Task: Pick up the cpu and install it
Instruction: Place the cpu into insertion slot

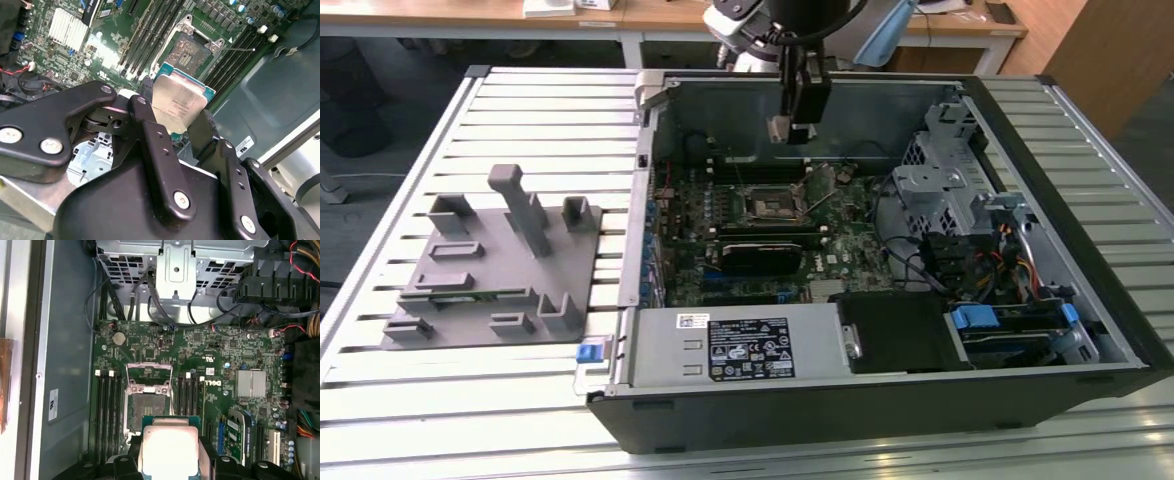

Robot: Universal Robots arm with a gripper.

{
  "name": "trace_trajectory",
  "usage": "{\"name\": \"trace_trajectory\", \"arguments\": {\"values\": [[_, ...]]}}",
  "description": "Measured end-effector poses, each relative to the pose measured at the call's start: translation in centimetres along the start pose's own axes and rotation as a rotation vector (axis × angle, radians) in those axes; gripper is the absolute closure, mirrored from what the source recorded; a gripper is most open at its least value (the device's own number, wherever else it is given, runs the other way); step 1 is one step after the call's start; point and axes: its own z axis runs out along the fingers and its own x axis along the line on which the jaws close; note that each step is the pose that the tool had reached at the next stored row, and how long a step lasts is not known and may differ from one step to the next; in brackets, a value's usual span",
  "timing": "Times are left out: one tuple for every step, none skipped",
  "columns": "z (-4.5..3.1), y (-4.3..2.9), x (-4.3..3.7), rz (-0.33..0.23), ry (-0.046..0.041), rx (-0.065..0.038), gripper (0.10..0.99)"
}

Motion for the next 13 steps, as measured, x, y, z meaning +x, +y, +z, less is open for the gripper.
{"name": "trace_trajectory", "arguments": {"values": [[0.12,-0.01,0.01,0.0,-0.0001,0.0,0.553],[0.23,-0.01,0.01,0.0,-0.0002,0.0,0.553],[0.37,-0.01,0.01,0.0,-0.0002,0.0,0.553],[0.54,-0.02,0.01,0.0,-0.0002,0.0,0.553],[0.71,-0.03,0.02,0.0,-0.0002,0.0,0.553],[0.89,-0.04,0.02,0.0,-0.0002,0.0,0.553],[1.05,-0.04,0.02,0.0,-0.0002,0.0,0.553],[1.21,-0.05,0.03,0.0,-0.0001,0.0,0.553],[1.38,-0.05,0.04,0.0,-0.0001,0.0,0.553],[1.56,-0.06,0.05,0.0,-0.0002,0.0,0.553],[1.73,-0.06,0.07,0.0,-0.0002,0.0,0.553],[1.9,-0.07,0.13,0.0,-0.0003,0.0,0.553],[2.07,-0.07,0.21,0.0,-0.0004,0.0,0.553]]}}
